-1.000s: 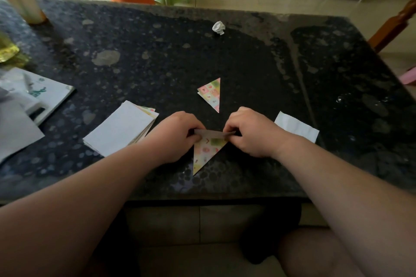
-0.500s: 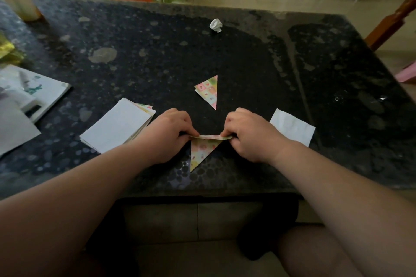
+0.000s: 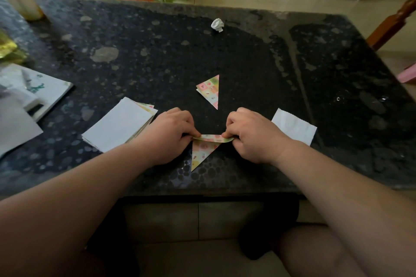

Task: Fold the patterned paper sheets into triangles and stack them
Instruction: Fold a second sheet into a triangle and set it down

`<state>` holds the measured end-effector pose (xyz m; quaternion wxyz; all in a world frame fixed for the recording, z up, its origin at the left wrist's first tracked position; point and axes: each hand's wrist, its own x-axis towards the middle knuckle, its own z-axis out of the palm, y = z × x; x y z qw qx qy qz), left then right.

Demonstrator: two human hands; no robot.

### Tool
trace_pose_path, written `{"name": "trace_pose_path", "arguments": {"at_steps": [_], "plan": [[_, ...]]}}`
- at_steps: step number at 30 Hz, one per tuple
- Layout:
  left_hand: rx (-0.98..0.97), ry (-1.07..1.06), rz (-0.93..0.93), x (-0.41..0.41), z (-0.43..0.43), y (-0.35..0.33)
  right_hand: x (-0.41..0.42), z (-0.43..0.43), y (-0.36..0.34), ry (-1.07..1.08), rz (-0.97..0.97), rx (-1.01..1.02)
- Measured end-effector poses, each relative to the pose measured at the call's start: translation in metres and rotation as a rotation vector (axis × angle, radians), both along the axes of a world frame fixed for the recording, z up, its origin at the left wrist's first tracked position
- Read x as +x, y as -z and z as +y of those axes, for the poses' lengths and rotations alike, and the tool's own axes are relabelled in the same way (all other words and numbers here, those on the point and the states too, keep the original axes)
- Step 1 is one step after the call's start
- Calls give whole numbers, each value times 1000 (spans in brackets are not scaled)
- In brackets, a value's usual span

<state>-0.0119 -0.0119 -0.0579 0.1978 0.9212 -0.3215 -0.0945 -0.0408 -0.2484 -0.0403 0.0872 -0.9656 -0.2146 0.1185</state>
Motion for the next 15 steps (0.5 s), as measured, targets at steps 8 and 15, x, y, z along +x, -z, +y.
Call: {"name": "trace_pose_path", "arguments": {"at_steps": [8,15], "plan": [[29,14,-15,1,2,1,-2,0,0,-47,-33,-51],[35,48,-119,-5,-1,9,-7,5,1,-56,-42,-90]]}}
